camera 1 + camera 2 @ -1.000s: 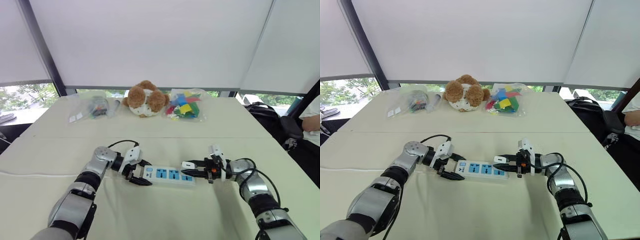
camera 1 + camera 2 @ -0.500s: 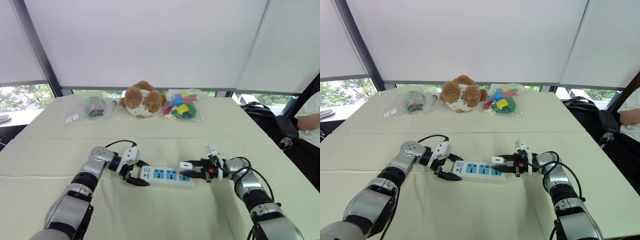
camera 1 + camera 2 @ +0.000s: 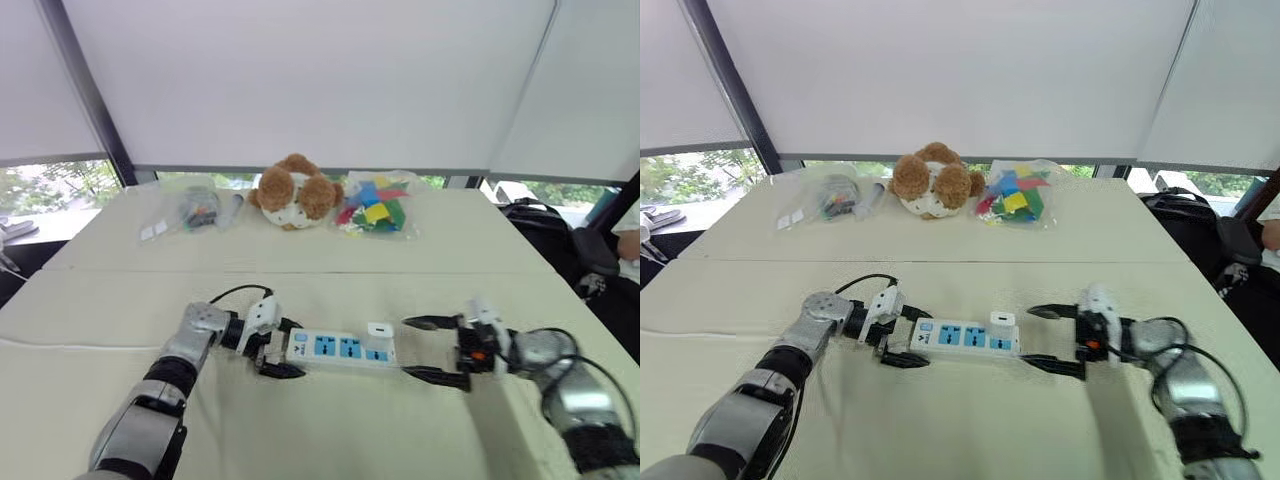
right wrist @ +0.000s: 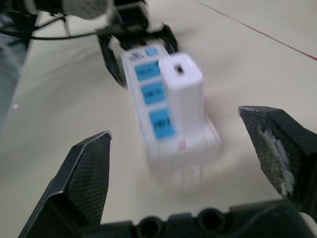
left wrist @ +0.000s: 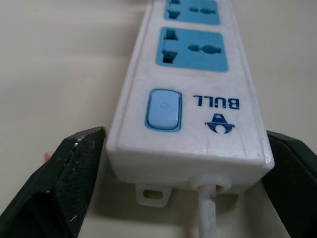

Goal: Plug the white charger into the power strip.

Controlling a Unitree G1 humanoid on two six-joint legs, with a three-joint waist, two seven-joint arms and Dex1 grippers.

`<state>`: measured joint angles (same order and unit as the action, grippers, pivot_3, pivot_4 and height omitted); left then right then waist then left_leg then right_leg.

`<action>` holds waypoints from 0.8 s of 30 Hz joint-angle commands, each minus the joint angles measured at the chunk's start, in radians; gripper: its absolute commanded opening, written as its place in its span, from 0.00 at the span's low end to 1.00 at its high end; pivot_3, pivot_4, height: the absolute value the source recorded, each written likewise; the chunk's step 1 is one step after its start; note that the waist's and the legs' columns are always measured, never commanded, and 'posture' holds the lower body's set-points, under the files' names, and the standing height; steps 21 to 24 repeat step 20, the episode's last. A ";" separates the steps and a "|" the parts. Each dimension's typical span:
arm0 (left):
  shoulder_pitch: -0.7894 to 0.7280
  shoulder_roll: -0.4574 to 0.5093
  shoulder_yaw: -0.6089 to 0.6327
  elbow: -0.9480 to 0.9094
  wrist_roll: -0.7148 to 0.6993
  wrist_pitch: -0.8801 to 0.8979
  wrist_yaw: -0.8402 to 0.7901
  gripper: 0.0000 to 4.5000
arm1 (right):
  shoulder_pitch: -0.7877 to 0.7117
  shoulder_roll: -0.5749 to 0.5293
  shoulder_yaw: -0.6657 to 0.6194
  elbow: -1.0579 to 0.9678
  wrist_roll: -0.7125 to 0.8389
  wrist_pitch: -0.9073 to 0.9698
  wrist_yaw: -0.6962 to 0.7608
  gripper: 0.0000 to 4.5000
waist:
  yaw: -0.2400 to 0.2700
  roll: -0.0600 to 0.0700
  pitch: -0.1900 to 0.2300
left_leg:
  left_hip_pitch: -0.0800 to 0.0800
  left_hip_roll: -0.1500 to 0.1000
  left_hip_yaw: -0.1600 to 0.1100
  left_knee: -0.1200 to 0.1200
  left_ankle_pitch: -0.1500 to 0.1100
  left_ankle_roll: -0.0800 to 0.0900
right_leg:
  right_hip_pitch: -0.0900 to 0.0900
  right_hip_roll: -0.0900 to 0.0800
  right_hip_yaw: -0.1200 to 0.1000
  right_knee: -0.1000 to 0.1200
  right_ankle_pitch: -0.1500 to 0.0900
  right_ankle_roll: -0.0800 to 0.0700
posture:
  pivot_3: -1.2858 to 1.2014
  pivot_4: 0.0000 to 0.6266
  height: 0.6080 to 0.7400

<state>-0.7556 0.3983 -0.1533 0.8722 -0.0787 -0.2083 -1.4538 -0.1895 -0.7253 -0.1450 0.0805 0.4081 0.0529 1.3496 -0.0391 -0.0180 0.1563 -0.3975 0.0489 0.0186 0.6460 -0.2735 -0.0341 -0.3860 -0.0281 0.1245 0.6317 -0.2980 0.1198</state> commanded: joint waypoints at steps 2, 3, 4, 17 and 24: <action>0.098 0.049 0.055 -0.228 -0.072 0.174 0.043 0.99 | 0.128 -0.054 -0.118 -0.191 0.078 0.107 -0.088 1.00 | -0.011 0.000 0.001 | -0.005 0.001 0.000 0.000 0.000 0.000 | -0.005 0.002 0.001 0.000 0.000 0.001 | 0.52 0.24 0.99; 0.132 0.068 0.060 -0.303 -0.084 0.221 0.054 0.99 | 0.157 -0.063 -0.139 -0.213 0.089 0.126 -0.102 1.00 | -0.014 0.000 0.002 | -0.005 0.001 0.000 0.000 0.000 0.000 | -0.007 0.002 0.001 0.000 0.001 0.001 | 0.52 0.24 0.99; 0.170 0.092 0.074 -0.390 -0.105 0.284 0.070 0.99 | 0.190 -0.071 -0.161 -0.237 0.102 0.154 -0.118 1.00 | -0.015 0.000 0.002 | -0.008 0.001 0.000 0.000 0.000 0.000 | -0.009 0.002 0.001 0.001 0.001 0.002 | 0.52 0.24 0.99; 0.478 0.132 0.466 -0.829 -0.357 0.734 0.561 0.99 | 0.234 0.131 -0.309 -0.260 0.185 0.286 -0.520 1.00 | -0.003 -0.001 0.010 | -0.010 0.001 0.000 0.005 0.001 -0.001 | -0.009 0.000 0.000 0.000 -0.001 0.003 | 0.52 0.24 0.99; 0.496 0.078 0.444 -0.804 -0.320 0.658 0.624 0.99 | 0.217 0.200 -0.286 -0.229 0.152 0.258 -0.586 1.00 | -0.002 -0.003 0.011 | -0.010 0.000 0.000 0.006 0.002 -0.003 | -0.008 0.000 0.000 0.000 0.001 0.005 | 0.52 0.24 0.99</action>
